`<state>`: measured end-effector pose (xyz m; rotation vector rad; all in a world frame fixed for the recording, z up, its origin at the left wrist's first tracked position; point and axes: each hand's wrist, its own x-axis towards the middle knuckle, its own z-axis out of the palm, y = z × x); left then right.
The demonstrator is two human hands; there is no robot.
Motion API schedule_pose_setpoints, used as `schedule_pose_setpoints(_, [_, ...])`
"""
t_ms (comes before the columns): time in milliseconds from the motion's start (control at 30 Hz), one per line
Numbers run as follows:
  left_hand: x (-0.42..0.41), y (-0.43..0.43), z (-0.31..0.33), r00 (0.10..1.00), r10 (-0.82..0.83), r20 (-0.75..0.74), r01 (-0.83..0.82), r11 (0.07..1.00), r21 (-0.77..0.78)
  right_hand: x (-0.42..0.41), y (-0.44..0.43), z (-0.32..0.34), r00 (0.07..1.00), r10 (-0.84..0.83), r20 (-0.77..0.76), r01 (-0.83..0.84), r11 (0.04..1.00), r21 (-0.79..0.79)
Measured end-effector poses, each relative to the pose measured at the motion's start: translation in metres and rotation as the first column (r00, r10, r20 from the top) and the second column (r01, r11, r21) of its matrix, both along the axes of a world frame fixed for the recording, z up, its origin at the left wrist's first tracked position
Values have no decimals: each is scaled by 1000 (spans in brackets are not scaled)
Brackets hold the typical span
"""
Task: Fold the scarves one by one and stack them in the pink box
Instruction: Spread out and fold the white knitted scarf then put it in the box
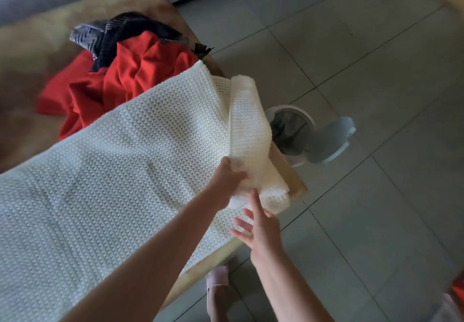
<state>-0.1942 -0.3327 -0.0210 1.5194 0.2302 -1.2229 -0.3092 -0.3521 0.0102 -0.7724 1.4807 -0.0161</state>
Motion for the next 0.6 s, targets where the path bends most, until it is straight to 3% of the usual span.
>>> schedule_pose_setpoints(67, [-1, 2, 0, 1000, 25, 11, -25, 1000, 2, 5, 9, -1, 987, -146, 69, 133, 978, 157])
schedule_pose_setpoints(133, [0, 5, -1, 1000, 0, 28, 0, 1000, 9, 13, 13, -3, 979, -178, 101, 166, 979, 119])
schedule_pose_setpoints(267, [0, 8, 5, 997, -68, 31, 67, 998, 13, 24, 19, -3, 984, -165, 60, 175, 957, -232])
schedule_pose_setpoints(333, [4, 7, 10, 974, -138, 178, 131, 990, 49, 25, 23, -4, 991, -117, 70, 135, 897, -421])
schedule_pose_setpoints(467, [27, 2, 15, 734, -325, 597, 283, 945, 166, 19, 26, -11, 998, -7, 64, 44, 802, -596])
schedule_pose_setpoints(600, [54, -7, 14, 554, -483, 678, 403, 868, 289, 11, 20, -18, 991, 134, 2, -104, 777, -621])
